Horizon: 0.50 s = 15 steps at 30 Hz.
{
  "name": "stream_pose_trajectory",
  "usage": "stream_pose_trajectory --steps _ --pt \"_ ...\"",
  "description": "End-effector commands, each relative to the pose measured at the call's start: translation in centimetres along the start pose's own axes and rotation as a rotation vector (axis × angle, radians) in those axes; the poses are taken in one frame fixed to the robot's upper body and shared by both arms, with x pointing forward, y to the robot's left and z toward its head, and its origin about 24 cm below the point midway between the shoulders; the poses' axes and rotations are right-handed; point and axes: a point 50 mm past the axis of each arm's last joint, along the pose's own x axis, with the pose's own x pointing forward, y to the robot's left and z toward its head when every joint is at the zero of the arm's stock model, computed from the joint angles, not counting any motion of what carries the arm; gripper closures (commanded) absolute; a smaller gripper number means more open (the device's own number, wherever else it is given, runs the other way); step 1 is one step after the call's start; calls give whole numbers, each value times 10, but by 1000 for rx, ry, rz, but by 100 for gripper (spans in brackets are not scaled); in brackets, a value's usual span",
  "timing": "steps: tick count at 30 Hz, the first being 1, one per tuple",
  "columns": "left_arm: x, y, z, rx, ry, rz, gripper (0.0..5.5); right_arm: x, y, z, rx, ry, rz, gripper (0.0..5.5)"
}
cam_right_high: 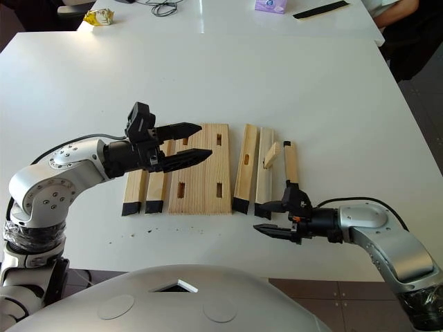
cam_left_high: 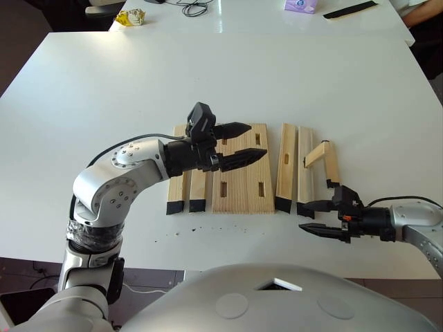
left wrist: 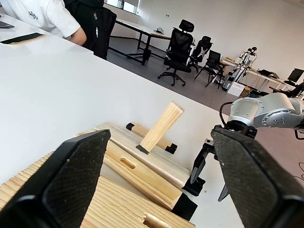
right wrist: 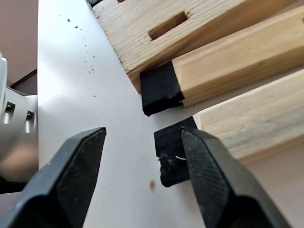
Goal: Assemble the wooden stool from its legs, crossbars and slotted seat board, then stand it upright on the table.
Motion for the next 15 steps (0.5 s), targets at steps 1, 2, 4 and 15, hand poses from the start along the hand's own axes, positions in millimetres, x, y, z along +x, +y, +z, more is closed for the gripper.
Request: stream_pose_trajectory --steps 1,2,4,15 --pt "0 -3 -2 3 -11 12 155 -10 -8 1 -40 47 -36 259" --pt "0 -3 -2 2 -12 12 155 -11 -9 2 -47 49 -40 259" --pt "0 -4 -2 1 -13 12 155 -17 -9 6 -50 39 -53 259" --pt "-4 -8 -7 -6 -36 64 155 -28 7 45 -9 -73 -305 259"
